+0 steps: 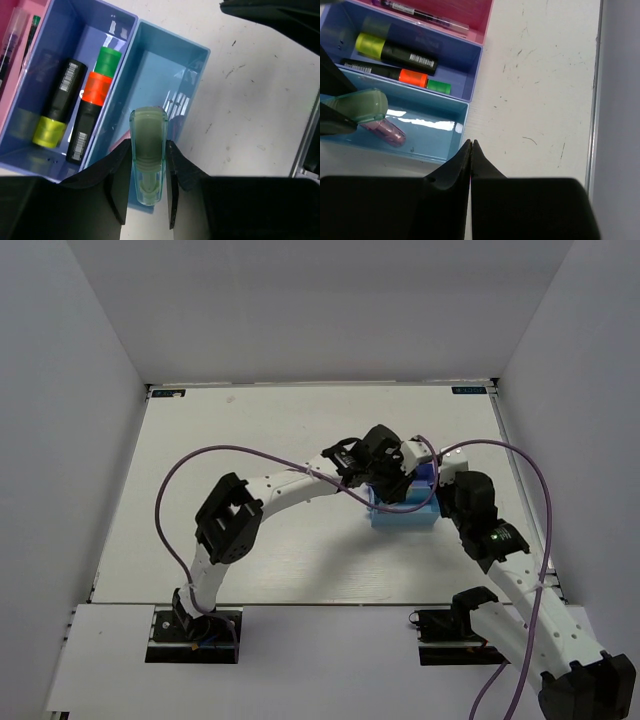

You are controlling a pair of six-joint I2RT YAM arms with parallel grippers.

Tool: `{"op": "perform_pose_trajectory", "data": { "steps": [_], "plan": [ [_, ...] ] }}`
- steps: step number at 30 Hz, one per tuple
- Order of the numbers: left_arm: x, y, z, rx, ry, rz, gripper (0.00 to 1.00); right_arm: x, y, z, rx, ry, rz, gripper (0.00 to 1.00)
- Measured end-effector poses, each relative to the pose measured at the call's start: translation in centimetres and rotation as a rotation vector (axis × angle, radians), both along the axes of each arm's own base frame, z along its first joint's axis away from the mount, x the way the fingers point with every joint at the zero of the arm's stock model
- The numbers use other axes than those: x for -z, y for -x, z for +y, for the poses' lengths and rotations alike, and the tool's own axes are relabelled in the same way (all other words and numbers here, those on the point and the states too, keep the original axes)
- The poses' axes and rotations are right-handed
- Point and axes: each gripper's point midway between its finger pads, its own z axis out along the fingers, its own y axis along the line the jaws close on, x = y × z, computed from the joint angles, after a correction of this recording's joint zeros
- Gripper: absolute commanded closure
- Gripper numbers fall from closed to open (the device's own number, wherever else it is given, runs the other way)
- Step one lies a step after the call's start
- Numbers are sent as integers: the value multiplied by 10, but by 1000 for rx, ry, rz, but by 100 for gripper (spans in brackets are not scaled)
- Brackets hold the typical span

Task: Sort the stationery into containers
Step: Place the stationery in the storage box, then reset both arms

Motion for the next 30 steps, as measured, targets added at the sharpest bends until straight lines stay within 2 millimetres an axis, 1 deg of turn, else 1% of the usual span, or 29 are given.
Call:
{"op": "perform_pose_trajectory", "data": {
  "steps": [2,3,4,5,6,7,8,9,10,11,13,14,17,19,20,21,22,23,24,25,26,27,28,29,30],
  "plan": [
    [3,-3,-4,1,2,-3,99,2,1,-2,6,0,3,99],
    [4,-5,-6,1,4,-4,99,2,1,-3,8,0,3,97],
    [3,-6,-9,1,9,-7,99,2,1,-3,11,-2,2,90],
    [2,-8,-11,0,14,-10,86,2,1,-3,13,-5,1,85],
    [1,-9,-12,-1,18,-12,77,2,1,-3,14,-8,-1,72],
    [-1,-11,-13,-4,22,-13,70,1,1,-3,12,-7,-3,67],
    [-1,-11,-13,-5,24,-14,50,1,1,-3,11,-12,-3,64],
    [-1,-12,-13,-5,24,-15,40,1,1,-2,10,-14,-3,60],
    [-1,-12,-13,-8,24,-13,35,1,1,-2,8,-15,-3,60],
    [-1,-12,-13,-16,24,-9,32,0,1,-2,7,-16,-5,58],
    [-1,-13,-12,-25,22,-9,28,-1,1,-3,7,-19,-8,58],
    [-1,-14,-12,-30,20,-11,22,-1,1,-3,6,-20,-9,58],
    [-1,-17,-10,-48,14,-21,19,-2,1,-4,7,-27,-11,57],
    [-4,-19,-7,-61,10,-31,20,-2,1,-5,10,-30,-13,52],
    [-4,-18,-4,-70,6,-34,25,-3,1,-6,12,-35,-14,49],
    [-6,-18,1,-86,0,-38,57,-3,1,-6,13,-37,-15,46],
    [-10,-16,8,-106,1,-39,82,-3,2,-7,13,-41,-15,41],
    [-13,-13,18,-124,-8,-47,100,-4,2,-7,10,-45,-14,32],
    [-20,-8,31,-150,-16,-45,100,-4,2,-6,6,-54,-14,25],
    [-28,-6,42,-177,-15,-58,100,-4,4,-4,-7,-63,-12,15],
    [-41,-3,56,-212,-6,-76,98,-4,5,-2,-19,-75,-9,10],
    [-54,1,72,-252,8,-97,80,-4,6,1,-35,-85,-6,10],
    [-67,6,90,-291,25,-117,19,-3,7,4,-49,-95,1,10],
    [-82,13,110,-330,49,-136,0,-2,8,7,-60,-108,9,10],
    [-94,20,132,-377,73,-146,0,0,9,10,-67,-124,20,10]
  ]
}}
